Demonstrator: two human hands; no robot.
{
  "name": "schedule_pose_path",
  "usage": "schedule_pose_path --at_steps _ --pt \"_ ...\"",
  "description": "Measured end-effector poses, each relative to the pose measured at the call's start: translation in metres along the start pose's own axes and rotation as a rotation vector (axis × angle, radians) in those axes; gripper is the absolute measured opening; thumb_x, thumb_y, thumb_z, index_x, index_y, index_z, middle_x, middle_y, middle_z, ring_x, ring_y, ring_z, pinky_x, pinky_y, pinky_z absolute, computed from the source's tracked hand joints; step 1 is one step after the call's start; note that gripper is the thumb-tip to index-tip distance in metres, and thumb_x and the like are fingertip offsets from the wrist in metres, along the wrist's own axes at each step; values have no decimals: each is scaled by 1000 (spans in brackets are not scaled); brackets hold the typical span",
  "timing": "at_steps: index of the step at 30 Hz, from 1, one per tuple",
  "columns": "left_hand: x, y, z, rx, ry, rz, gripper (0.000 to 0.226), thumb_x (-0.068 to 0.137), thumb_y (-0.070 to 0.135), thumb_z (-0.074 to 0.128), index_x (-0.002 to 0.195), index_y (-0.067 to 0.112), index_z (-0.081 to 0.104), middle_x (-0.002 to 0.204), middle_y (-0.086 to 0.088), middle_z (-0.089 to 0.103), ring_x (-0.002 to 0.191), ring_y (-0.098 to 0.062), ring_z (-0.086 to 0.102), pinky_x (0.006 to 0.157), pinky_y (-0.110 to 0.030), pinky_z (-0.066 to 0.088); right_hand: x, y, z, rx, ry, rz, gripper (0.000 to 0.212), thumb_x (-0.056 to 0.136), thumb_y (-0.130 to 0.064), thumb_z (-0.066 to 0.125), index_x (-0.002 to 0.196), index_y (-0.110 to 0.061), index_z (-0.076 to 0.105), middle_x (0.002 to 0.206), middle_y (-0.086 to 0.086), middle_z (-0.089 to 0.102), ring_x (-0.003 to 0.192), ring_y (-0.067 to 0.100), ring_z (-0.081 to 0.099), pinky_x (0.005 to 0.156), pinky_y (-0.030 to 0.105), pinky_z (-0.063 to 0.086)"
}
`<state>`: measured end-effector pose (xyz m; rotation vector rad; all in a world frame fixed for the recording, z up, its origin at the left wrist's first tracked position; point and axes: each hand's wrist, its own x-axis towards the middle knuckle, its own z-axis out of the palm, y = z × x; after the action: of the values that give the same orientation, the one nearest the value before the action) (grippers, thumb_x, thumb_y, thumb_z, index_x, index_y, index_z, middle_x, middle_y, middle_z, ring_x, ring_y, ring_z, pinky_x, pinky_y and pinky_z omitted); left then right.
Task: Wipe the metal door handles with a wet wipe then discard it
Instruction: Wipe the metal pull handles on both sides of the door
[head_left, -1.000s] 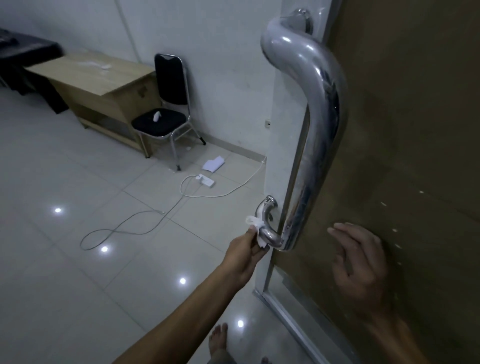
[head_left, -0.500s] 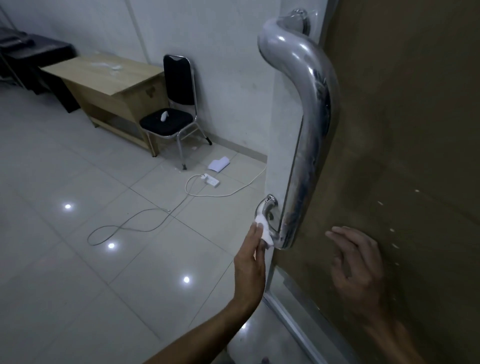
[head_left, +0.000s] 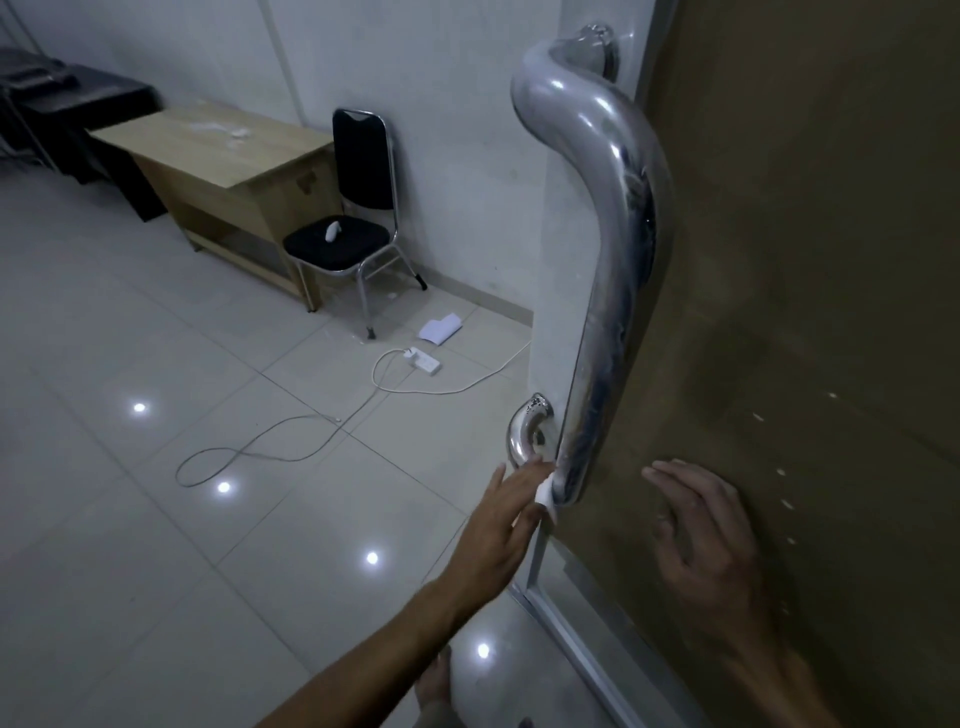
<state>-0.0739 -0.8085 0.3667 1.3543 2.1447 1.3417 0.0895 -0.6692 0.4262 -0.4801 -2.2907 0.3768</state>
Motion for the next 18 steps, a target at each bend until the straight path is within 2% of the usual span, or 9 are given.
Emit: schedule_pose_path --at_steps 3,5,6,8,11,13,16,18 --pt "-6 24 5 -148 164 -22 40 101 38 38 136 26 53 137 12 55 128 6 48 117 -19 21 2 -3 4 26 9 -17 33 91 -8 44 114 -2 66 114 11 64 111 18 55 105 19 37" --pt "-2 42 2 -202 290 -18 41 95 39 47 129 19 58 127 10 61 117 18 49 105 -8 34 4 -6 6 49 34 -41 32 92 -7 44 112 0 68 111 11 65 107 20 57 99 25 43" --pt "1 51 -1 -213 338 -14 45 93 42 49 128 16 59 124 8 63 115 20 49 100 -6 37 6 -8 7 55 43 -48 32 94 -9 42 111 0 68 109 11 65 105 20 57 97 26 44" --pt "7 65 -7 -204 419 27 49 92 45 50 125 12 62 122 5 65 114 16 53 99 -8 40 10 -12 7 64 59 -56 36 99 -17 38 109 1 68 107 12 66 103 19 57 99 20 41" --pt "17 78 -13 -151 502 133 46 93 36 52 124 4 61 122 4 63 117 14 52 100 -10 40 18 -21 7 115 77 -35 41 102 -21 36 106 4 68 104 16 67 102 17 56 103 11 35" --pt "18 76 -10 -107 505 180 46 95 36 50 124 2 60 122 1 64 119 12 51 100 -12 42 22 -25 8 140 94 -14 37 100 -18 39 106 6 68 103 16 66 103 12 54 102 9 35" --pt "6 54 0 -59 422 139 48 99 42 44 124 5 62 120 -4 68 116 -3 60 98 -20 49 21 -28 8 172 102 22 32 92 -10 44 108 5 67 105 9 63 106 3 50 100 7 35" --pt "-5 32 6 -26 332 128 46 101 44 41 127 13 61 126 0 65 119 -5 58 104 -21 44 19 -30 7 186 108 37 33 91 -11 43 110 3 66 107 4 60 106 3 51 99 7 34"
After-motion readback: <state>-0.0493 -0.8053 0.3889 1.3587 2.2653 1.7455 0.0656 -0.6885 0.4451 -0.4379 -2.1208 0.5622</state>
